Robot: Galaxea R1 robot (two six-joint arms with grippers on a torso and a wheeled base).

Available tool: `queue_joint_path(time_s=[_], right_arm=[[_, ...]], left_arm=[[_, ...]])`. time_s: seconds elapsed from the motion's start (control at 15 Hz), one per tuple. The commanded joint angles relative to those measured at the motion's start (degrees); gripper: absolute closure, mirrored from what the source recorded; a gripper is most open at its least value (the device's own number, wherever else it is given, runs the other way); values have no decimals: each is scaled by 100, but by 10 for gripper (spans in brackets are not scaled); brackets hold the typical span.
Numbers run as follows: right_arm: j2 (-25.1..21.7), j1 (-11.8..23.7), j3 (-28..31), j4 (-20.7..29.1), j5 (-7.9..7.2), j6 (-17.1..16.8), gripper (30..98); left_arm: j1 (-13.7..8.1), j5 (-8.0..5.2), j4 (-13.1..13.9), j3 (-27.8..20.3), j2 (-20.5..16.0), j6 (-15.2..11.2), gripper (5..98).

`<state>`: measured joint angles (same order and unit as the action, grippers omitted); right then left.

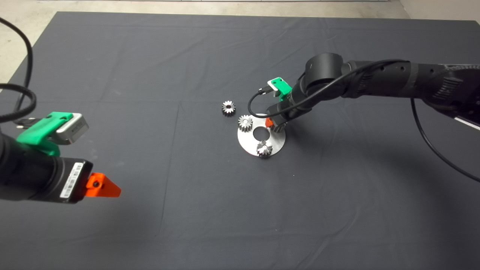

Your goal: Remove an incorrectly installed larger gear and replace it with the correct smaller gear

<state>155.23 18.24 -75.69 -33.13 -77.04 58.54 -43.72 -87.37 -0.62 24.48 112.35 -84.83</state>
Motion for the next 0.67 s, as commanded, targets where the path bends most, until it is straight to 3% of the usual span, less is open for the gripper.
queue_joint_path(time_s=[0.0, 0.6], right_arm=[[29, 110, 56, -123, 18, 40, 534], [126, 119, -23, -114, 119, 61, 633]], left_arm=[[-94, -17, 80, -76, -6, 2, 55], [-94, -8, 80, -129, 11, 2, 55]])
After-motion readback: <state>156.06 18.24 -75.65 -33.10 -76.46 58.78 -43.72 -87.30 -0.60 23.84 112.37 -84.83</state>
